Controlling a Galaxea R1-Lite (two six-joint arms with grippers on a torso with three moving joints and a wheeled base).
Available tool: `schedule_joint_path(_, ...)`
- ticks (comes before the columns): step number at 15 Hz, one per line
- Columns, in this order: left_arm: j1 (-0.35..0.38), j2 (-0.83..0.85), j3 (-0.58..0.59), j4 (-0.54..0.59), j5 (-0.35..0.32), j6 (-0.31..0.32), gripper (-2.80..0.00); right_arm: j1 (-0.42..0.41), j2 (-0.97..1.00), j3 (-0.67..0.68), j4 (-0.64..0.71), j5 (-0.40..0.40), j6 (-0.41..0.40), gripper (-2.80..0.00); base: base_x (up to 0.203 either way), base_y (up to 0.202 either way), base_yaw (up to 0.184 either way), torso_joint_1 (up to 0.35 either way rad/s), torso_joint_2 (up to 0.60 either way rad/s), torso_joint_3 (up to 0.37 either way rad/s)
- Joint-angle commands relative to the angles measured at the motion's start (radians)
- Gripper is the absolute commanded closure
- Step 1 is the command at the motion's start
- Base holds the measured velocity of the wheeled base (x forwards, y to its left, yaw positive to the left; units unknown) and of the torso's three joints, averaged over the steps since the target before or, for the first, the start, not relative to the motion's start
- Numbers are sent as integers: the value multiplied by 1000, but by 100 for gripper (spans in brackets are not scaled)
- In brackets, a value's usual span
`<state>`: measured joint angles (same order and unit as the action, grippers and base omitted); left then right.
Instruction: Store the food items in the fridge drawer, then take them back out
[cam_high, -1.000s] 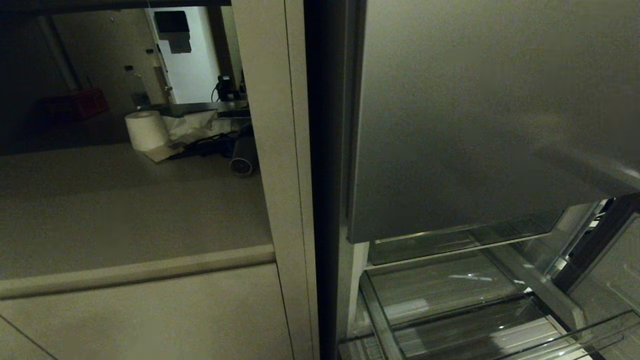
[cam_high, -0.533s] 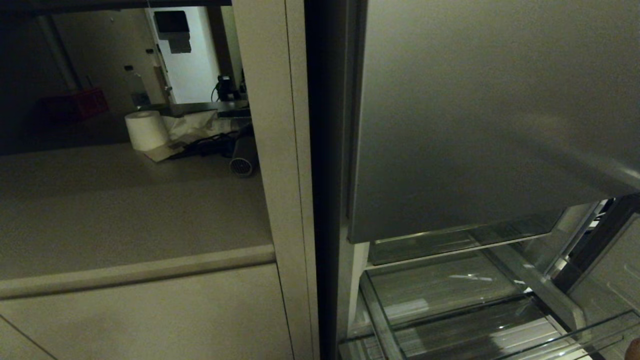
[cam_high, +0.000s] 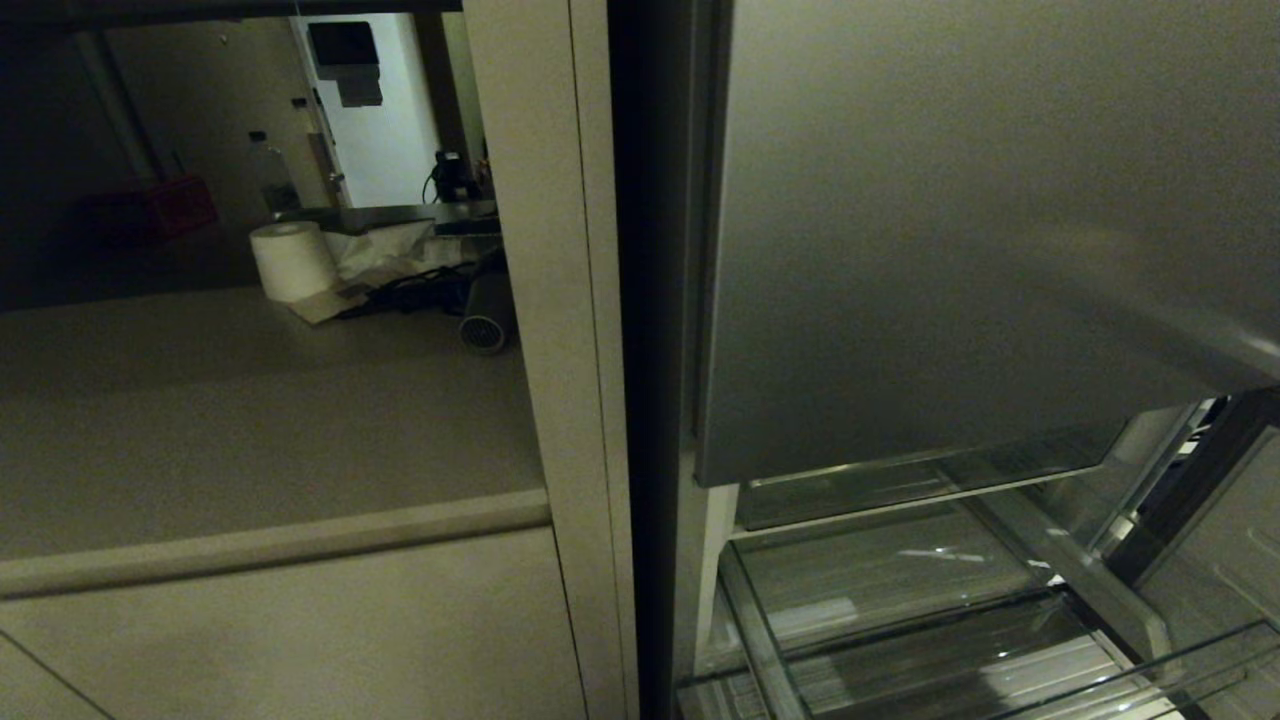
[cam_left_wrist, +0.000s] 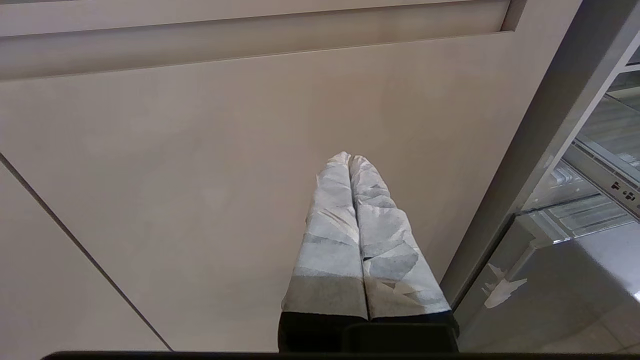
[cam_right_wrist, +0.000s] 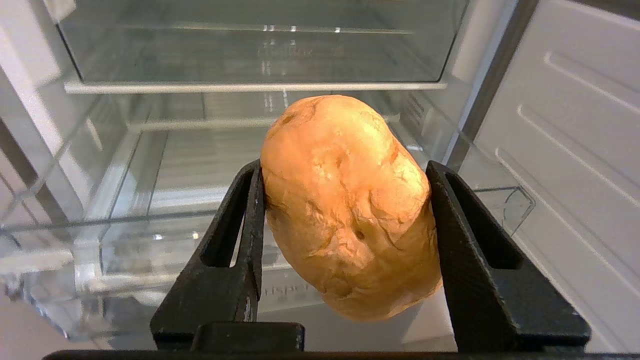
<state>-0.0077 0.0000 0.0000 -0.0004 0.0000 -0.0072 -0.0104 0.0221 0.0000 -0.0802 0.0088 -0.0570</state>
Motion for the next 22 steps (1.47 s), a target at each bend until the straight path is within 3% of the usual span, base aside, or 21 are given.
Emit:
schedule_joint_path(1, 0, 0, 0, -1, 0, 0, 0, 3, -24, 31, -1, 0, 0, 0, 0, 0, 0, 0, 0, 0)
schedule_joint_path(10, 0, 0, 0, -1, 0, 0, 0, 3, -24, 31, 0, -1, -3, 0, -8, 0, 0, 1, 0, 0)
schedule_joint_path(22, 0, 0, 0, -1, 0, 0, 0, 3, -24, 31, -1, -1, 2, 0, -193, 0, 2, 3, 2, 2)
